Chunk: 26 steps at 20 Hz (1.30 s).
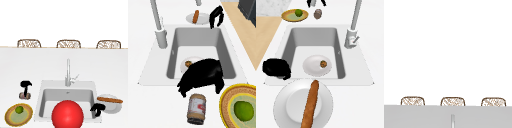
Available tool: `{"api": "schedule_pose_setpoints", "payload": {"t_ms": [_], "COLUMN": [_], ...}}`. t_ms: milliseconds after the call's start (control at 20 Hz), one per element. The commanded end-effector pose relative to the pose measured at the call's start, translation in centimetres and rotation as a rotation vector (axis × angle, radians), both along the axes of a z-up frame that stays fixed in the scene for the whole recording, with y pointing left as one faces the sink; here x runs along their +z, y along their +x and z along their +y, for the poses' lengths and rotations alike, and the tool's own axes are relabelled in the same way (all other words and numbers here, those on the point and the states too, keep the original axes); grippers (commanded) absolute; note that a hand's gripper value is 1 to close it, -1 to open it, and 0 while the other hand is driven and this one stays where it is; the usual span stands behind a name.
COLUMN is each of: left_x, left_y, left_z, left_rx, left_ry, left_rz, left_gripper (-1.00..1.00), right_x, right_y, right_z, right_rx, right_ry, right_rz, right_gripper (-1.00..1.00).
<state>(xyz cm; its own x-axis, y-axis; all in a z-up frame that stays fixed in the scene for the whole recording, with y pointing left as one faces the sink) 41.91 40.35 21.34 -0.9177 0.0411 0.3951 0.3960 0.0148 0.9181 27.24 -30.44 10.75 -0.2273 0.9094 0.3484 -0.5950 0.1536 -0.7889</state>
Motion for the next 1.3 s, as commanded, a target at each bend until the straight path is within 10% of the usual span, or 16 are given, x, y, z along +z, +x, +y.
{"api": "schedule_pose_setpoints", "payload": {"t_ms": [0, 450, 750, 1250], "left_x": [1.7, 4.9, 7.9, 9.1], "left_y": [-0.1, -3.0, -6.2, -14.3], "left_z": [-0.3, -0.7, 0.1, 0.1], "left_rx": [0.0, -0.005, 0.004, 0.005], "left_ry": [0.005, 0.087, 0.083, 0.049], "left_rz": [0.0, 0.016, 0.067, 0.033], "left_gripper": [-1.0, -1.0, -1.0, -1.0], "right_x": [0.0, 0.0, 0.0, 0.0], "right_y": [0.0, 0.0, 0.0, 0.0], "right_z": [0.0, 0.0, 0.0, 0.0], "right_rx": [0.0, 0.0, 0.0, 0.0], "right_ry": [0.0, 0.0, 0.0, 0.0], "right_rz": [0.0, 0.0, 0.0, 0.0], "right_gripper": [0.0, 0.0, 0.0, 0.0]}}
